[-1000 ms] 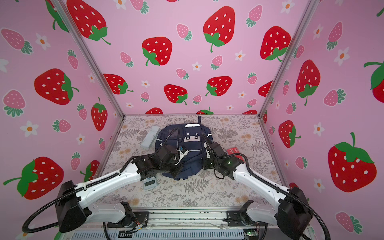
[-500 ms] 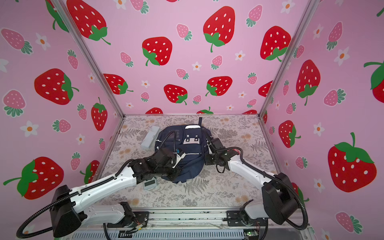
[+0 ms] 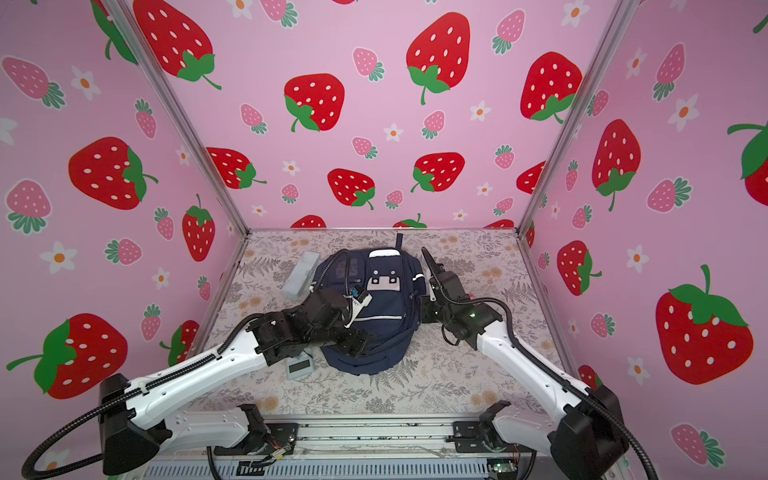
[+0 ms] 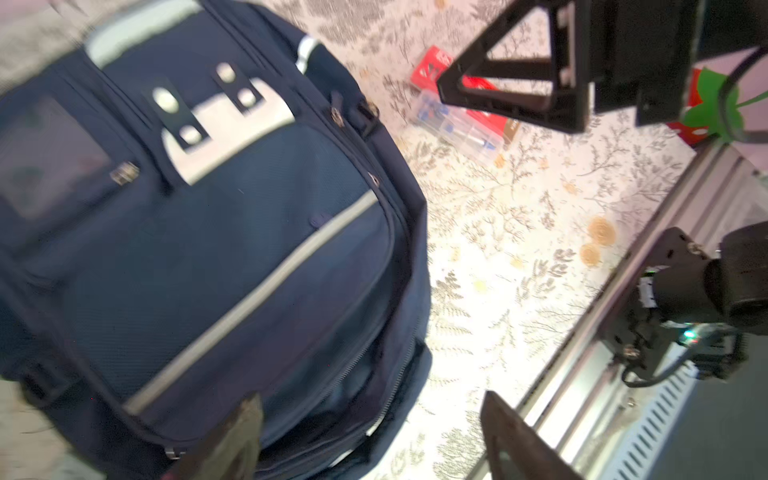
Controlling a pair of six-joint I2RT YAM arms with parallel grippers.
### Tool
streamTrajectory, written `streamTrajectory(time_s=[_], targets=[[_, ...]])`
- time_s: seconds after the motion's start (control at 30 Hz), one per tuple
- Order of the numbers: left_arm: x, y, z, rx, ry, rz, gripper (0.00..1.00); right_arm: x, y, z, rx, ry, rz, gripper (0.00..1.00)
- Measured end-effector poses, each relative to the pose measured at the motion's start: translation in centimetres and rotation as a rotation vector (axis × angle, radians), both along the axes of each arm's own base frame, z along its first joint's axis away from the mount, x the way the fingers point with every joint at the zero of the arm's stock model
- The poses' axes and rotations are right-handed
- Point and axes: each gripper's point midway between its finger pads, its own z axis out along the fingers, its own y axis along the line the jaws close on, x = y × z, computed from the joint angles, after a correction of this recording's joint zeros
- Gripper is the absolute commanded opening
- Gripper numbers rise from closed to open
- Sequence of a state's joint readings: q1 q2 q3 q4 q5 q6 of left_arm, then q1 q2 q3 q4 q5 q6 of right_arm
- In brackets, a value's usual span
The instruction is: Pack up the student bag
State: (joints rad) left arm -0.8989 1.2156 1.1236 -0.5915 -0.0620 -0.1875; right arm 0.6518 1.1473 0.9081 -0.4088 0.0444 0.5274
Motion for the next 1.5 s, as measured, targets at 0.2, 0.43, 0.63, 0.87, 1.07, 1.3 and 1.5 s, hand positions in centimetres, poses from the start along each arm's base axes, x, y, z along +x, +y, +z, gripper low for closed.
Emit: streamTrajectory(time_s=[0.2,0.43,0.63,0.87,1.07,1.3,1.5], targets=[[3.0,2.7,1.2,0.108,-0.048,0.048,0.96,0.2,1.3,0.0,0.072,0.023,0.009,0.46],[2.9,3.1,-7.9,0.344,0.132,0.001,0.97,1.1,3.7,-4.3,0.077,0.146,0.038,0.4],[2.8,2.5,-9.2,0.393,0.14,-0.05,0.98,1.6,3.6,-5.0,0.093,0.173,0.03,0.38],[2.6,0.1,-12.5,0.482,0.174,-0.149,0.89,4.1,1.2,-5.1,0.145,0.194,-0.041,0.39],[2.8,-0.1,-12.3,0.487,0.137,-0.153,0.5,7.1,1.3,-6.8,0.161,0.245,-0.031,0.35],[3.6,0.1,-9.4,0.414,0.022,-0.119,0.0,10.0,1.6,-9.1,0.249,0.308,-0.003,0.34],[3.6,0.1,-9.1,0.392,0.003,-0.117,0.0,11.9,3.0,-10.4,0.307,0.328,0.025,0.32]])
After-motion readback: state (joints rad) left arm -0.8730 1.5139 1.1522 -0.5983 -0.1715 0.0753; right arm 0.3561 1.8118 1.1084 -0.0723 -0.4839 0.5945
